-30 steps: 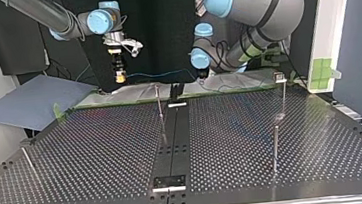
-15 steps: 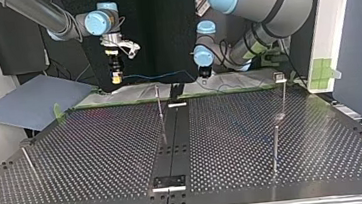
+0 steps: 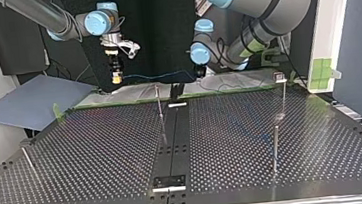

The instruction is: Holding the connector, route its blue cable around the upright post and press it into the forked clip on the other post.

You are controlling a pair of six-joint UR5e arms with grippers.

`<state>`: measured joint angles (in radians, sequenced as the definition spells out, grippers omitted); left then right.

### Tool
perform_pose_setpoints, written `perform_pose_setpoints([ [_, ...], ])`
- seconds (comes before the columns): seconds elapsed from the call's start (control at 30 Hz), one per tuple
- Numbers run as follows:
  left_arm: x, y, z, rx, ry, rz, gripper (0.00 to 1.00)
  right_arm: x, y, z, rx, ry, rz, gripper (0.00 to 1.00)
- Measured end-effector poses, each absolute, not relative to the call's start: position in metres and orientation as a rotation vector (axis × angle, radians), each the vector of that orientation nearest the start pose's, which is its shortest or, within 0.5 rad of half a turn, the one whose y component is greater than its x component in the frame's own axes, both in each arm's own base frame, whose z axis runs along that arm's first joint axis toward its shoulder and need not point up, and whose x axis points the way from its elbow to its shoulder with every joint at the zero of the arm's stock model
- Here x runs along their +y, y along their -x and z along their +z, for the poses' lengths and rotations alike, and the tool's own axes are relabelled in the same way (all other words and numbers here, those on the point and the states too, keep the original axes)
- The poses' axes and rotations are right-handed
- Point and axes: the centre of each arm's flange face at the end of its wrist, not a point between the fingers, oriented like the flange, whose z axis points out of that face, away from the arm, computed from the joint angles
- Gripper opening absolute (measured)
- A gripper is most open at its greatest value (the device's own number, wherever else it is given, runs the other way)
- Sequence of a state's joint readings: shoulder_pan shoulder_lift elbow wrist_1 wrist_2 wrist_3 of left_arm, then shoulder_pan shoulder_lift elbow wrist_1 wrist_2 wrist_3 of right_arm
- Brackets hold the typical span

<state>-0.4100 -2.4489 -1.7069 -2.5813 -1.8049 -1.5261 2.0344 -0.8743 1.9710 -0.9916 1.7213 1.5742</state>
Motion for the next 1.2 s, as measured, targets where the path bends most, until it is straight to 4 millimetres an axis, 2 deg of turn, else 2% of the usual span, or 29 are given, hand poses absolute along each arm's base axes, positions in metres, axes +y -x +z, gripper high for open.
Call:
perform_pose_setpoints([
  [0.47, -0.358, -0.48, -0.029, 1.935, -0.35, -0.146, 1.0, -0.429, -0.347, 0.03, -1.097, -1.53, 1.366, 0.0],
  [0.77, -0.365, -0.473, -0.031, 1.979, -0.332, -0.282, 1.0, -0.429, -0.347, 0.029, -1.1, -1.532, 1.36, 0.0],
  [1.2, -0.367, -0.478, -0.03, 1.983, -0.273, -0.451, 1.0, -0.427, -0.346, 0.028, -1.1, -1.547, 1.345, 0.0],
])
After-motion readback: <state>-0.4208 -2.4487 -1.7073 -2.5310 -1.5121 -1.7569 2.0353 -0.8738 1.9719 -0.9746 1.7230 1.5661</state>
